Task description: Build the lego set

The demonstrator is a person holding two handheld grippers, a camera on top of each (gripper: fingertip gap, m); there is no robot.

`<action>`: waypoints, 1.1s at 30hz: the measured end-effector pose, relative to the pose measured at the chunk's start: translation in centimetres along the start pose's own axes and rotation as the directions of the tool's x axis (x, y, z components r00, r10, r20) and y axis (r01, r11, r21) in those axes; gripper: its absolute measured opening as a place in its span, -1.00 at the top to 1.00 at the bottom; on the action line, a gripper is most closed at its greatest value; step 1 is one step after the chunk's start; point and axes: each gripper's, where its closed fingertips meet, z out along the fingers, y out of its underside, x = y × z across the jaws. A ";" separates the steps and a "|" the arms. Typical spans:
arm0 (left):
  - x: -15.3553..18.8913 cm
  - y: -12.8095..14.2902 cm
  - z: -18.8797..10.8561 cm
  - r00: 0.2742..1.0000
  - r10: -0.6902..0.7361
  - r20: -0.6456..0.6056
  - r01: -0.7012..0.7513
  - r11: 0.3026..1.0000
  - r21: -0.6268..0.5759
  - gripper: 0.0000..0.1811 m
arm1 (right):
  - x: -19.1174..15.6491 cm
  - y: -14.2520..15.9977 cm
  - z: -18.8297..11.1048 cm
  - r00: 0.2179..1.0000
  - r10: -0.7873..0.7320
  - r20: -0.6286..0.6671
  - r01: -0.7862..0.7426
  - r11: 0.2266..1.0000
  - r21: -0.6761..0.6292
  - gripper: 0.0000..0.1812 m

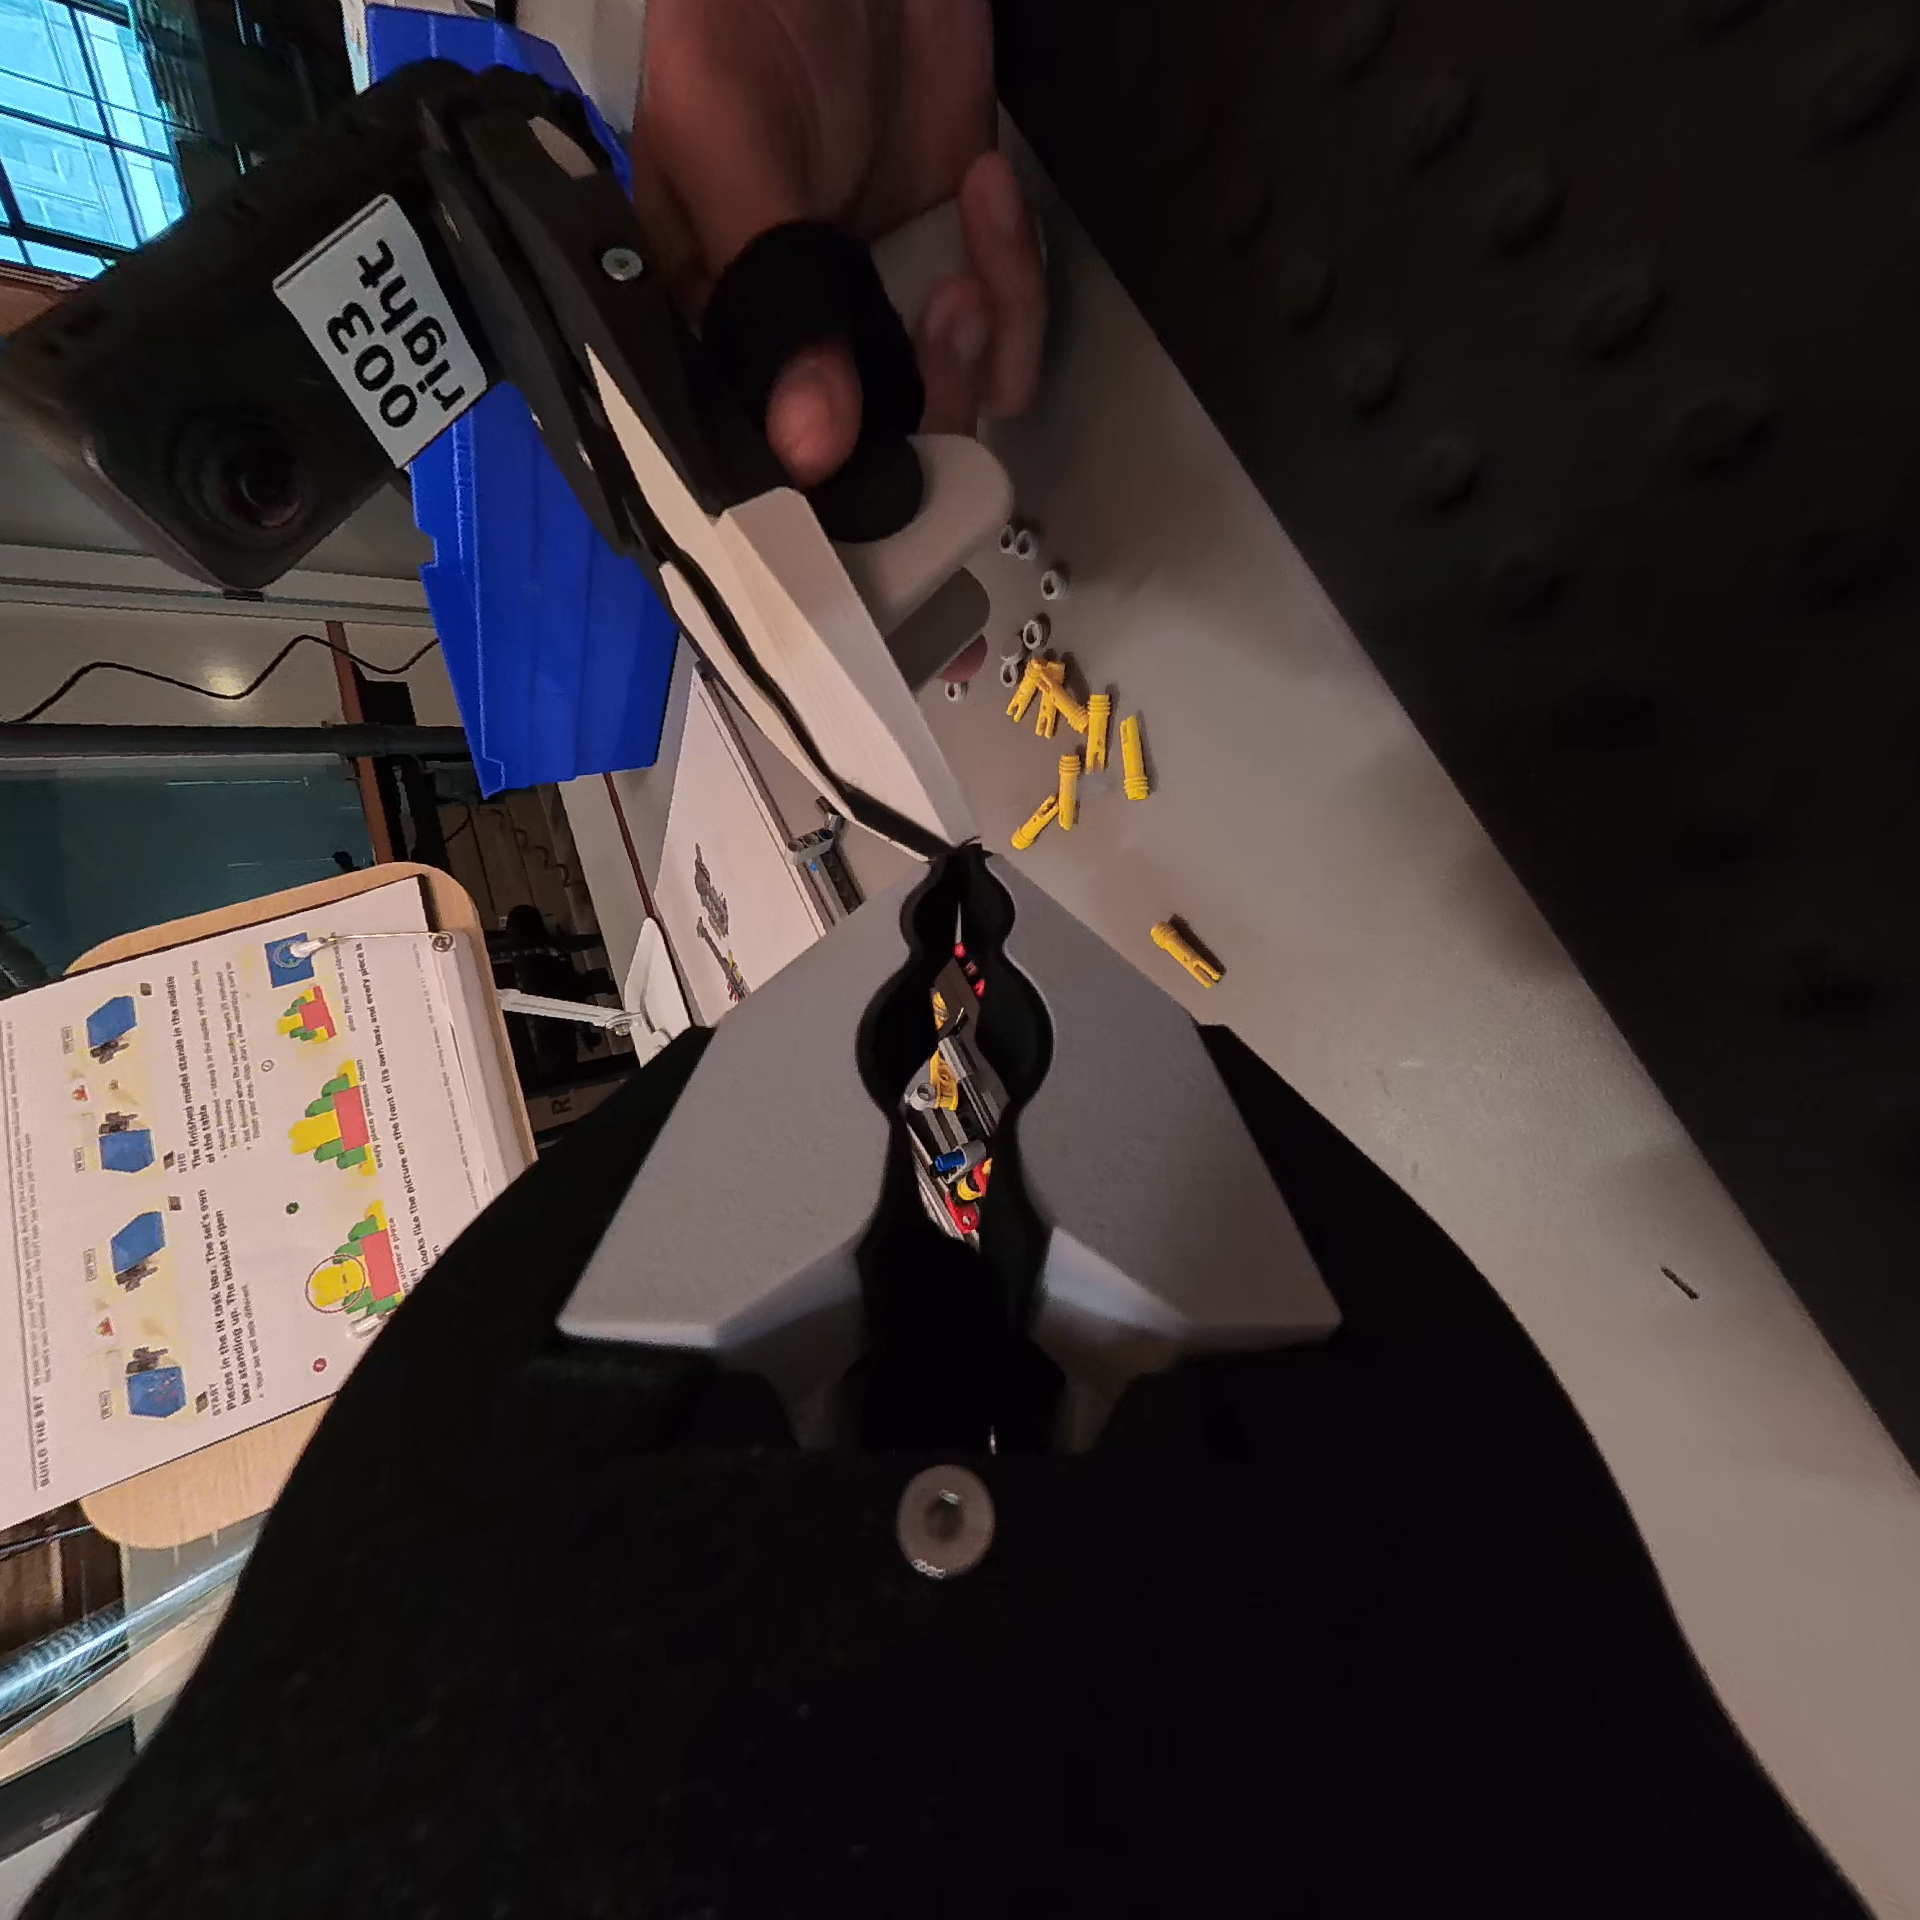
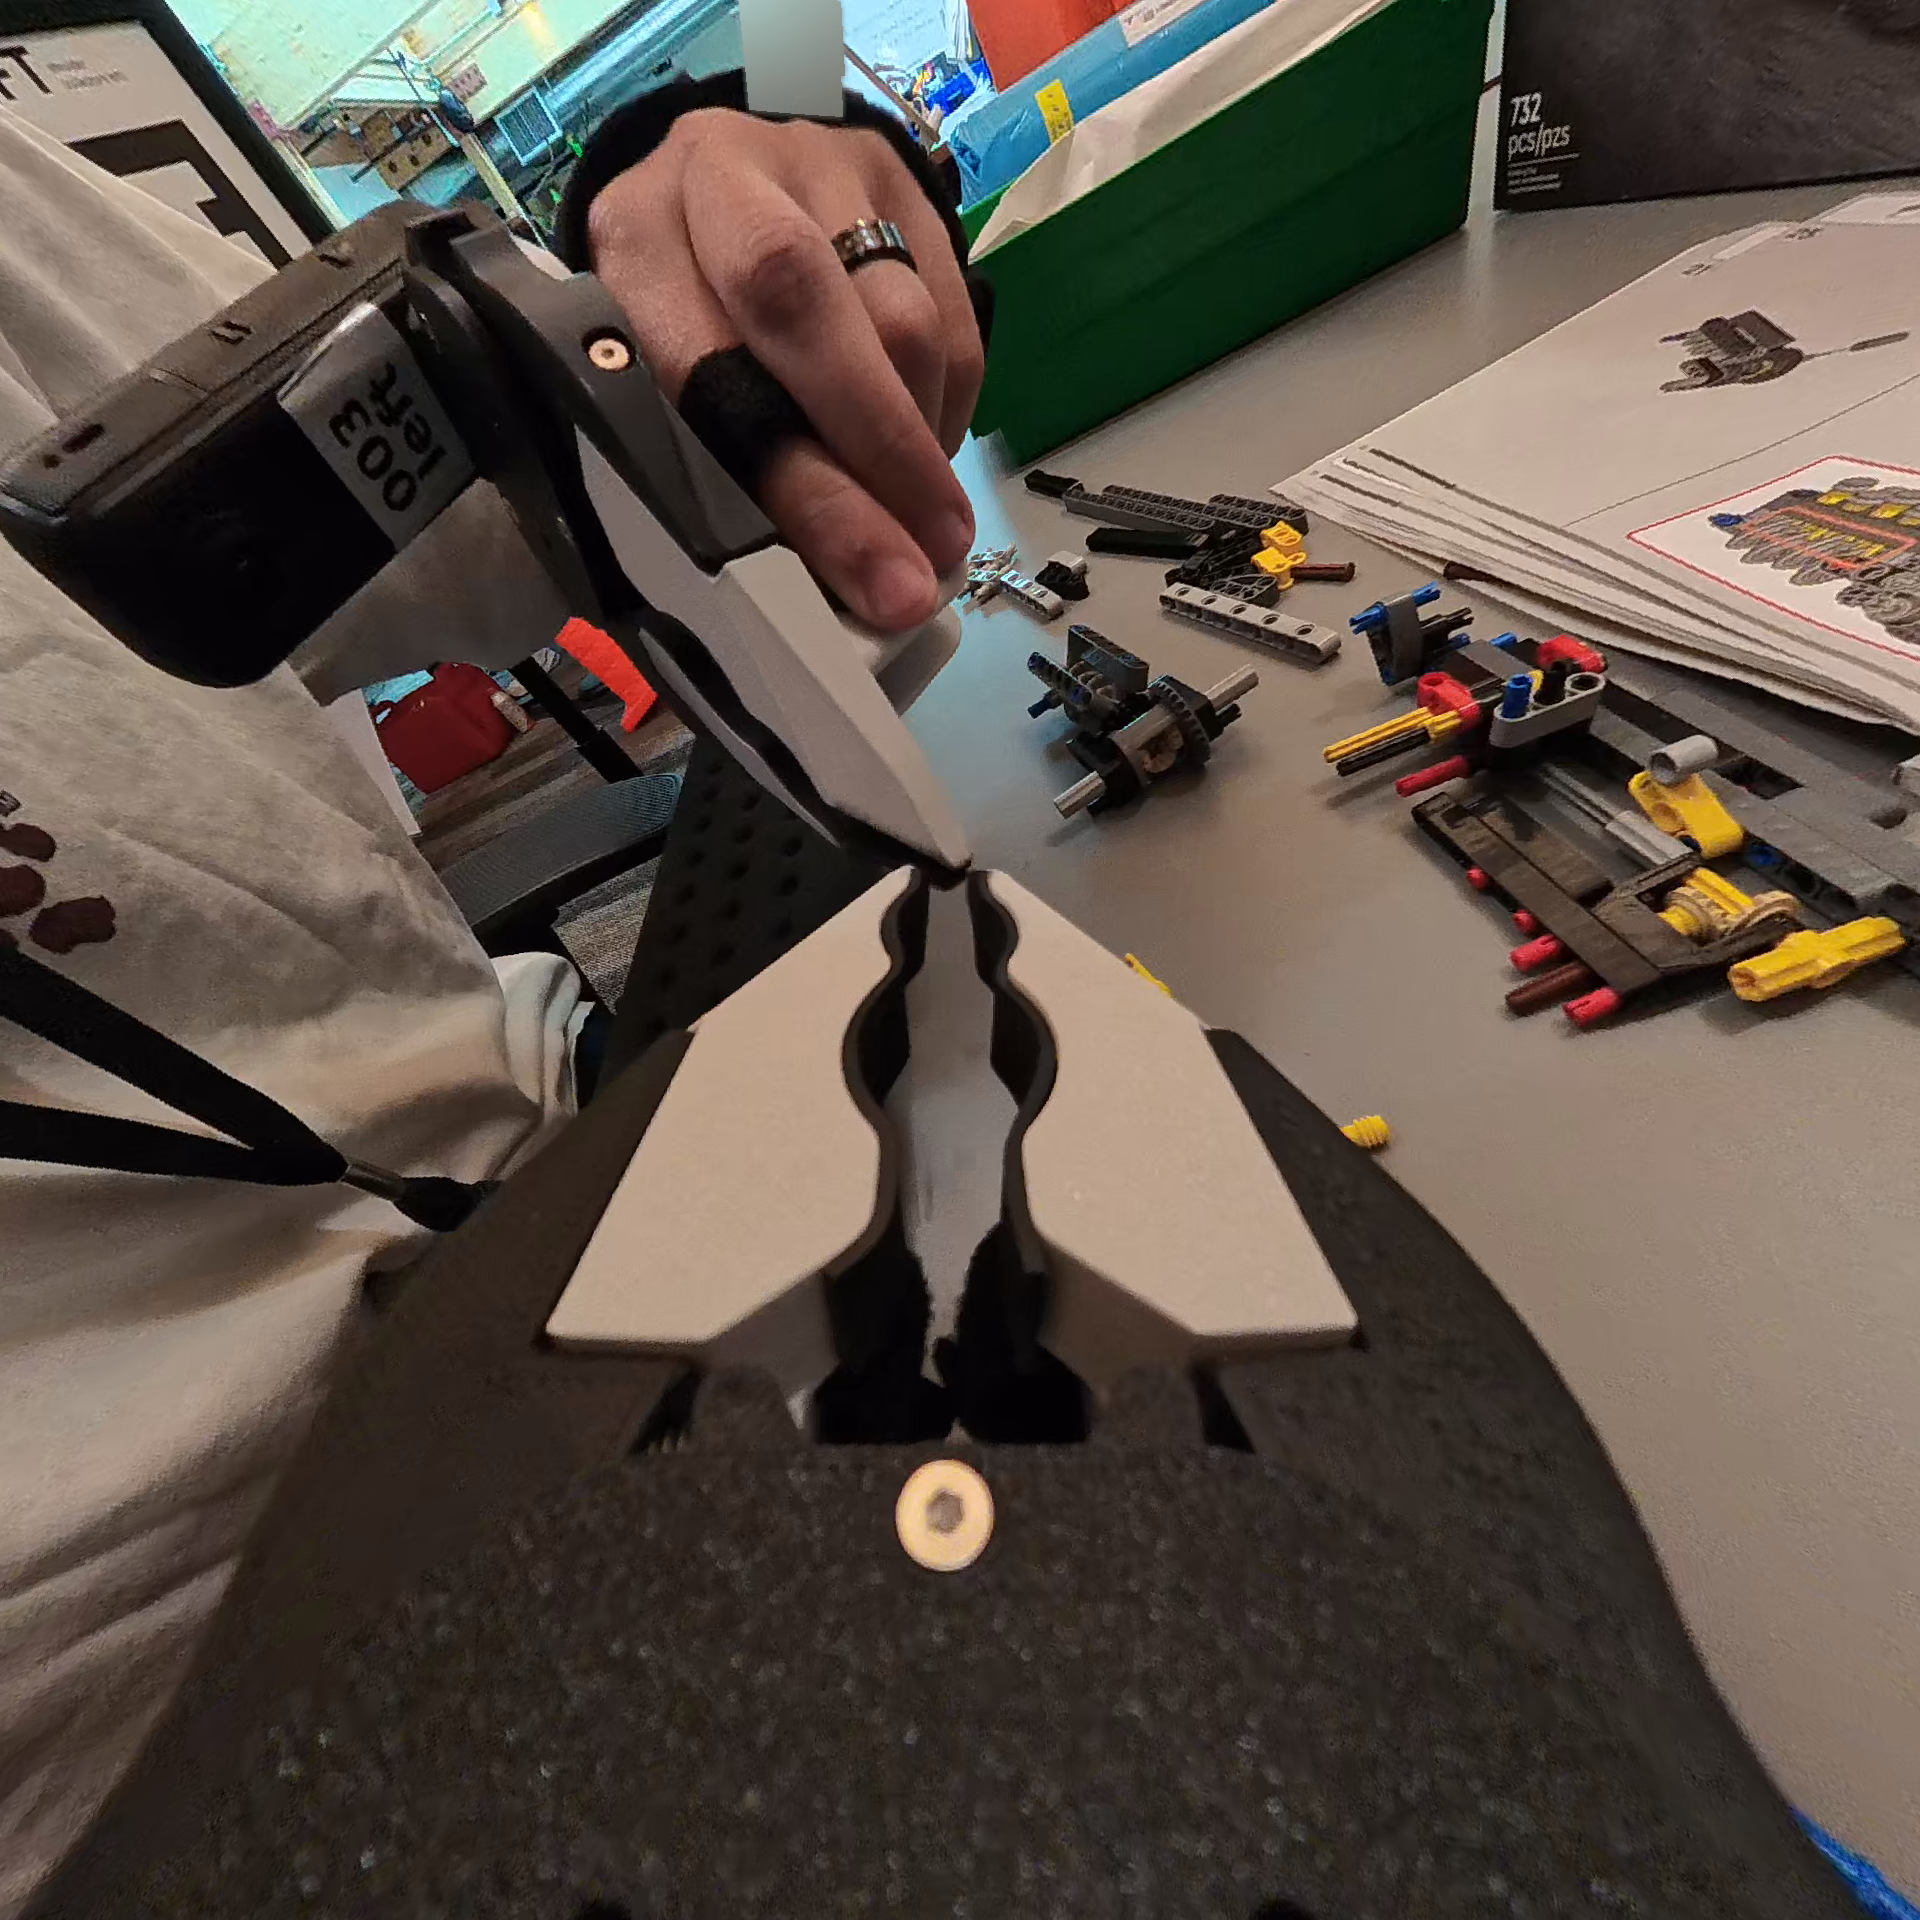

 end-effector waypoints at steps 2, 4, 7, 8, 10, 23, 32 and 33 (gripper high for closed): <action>0.1 -0.1 0.0 1.000 -0.007 -0.003 0.007 1.000 0.007 1.00 | 0.0 0.0 -0.1 1.000 0.002 0.004 -0.002 1.000 0.002 0.94; 0.2 0.1 0.1 1.000 -0.008 -0.006 0.008 1.000 -0.006 1.00 | 0.4 0.1 -0.3 1.000 -0.004 -0.018 0.004 1.000 -0.005 0.94; 0.8 1.3 0.0 0.997 -0.078 -0.029 0.076 0.995 -0.058 1.00 | 1.9 0.1 -1.4 0.995 -0.016 -0.096 0.016 1.000 -0.001 0.89; 1.1 2.0 -0.2 0.987 -0.152 -0.042 0.148 0.985 -0.094 1.00 | 2.7 -0.1 -1.9 0.990 -0.018 -0.140 0.020 1.000 0.013 0.89; 1.7 3.6 -0.8 0.940 -0.339 -0.047 0.326 0.929 -0.174 1.00 | 4.0 -0.3 -2.7 0.974 -0.022 -0.224 0.030 0.999 0.033 0.89; 8.3 6.8 -4.9 0.473 -0.881 -0.001 0.824 0.443 -0.353 0.81 | 4.5 -1.7 -3.3 0.918 -0.163 -0.363 0.194 0.980 0.050 0.94; 9.2 6.1 -6.2 0.265 -0.950 0.168 0.959 0.241 -0.151 0.78 | 4.7 -2.1 -3.7 0.891 -0.194 -0.410 0.237 0.970 0.055 0.97; 9.0 5.6 -6.1 0.278 -0.949 0.149 0.957 0.260 -0.128 0.79 | 4.7 -2.1 -3.8 0.889 -0.197 -0.413 0.241 0.969 0.055 0.97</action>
